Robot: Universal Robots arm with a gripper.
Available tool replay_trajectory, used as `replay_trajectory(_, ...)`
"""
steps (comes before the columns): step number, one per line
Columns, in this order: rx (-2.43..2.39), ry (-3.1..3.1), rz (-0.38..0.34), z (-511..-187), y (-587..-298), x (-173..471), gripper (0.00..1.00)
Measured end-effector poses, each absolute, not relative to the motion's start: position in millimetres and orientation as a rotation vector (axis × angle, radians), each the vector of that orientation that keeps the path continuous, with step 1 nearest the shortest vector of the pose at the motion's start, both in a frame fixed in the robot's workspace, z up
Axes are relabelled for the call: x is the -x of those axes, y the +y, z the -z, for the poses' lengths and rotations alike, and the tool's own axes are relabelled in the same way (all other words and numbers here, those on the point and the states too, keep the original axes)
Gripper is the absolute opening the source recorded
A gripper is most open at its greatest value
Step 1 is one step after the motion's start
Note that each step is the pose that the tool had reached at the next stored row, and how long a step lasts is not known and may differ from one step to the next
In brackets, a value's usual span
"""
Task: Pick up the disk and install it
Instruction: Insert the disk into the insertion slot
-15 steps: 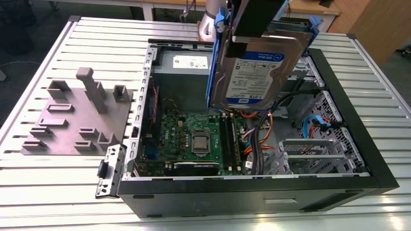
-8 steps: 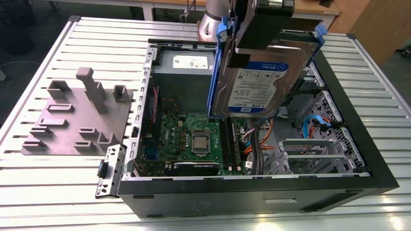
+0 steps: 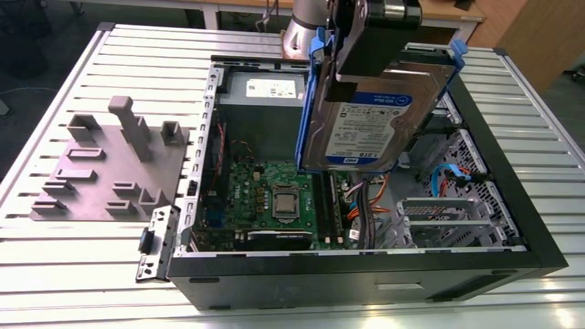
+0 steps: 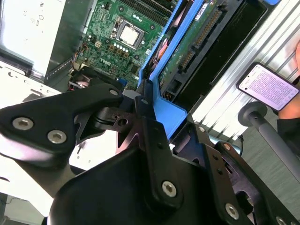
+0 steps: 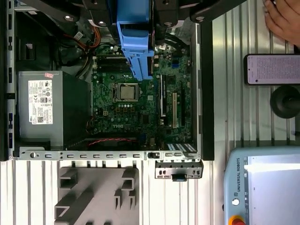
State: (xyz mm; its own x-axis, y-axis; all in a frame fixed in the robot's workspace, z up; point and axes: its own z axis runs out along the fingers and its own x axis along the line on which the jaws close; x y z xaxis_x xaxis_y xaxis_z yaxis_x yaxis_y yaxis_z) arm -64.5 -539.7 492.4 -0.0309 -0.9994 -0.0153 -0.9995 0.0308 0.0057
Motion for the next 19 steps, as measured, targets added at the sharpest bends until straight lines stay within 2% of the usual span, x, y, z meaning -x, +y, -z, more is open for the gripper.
replay_trajectory(19,2.182,2.25,-0.023,-492.1,-540.0,51.9,0.37)
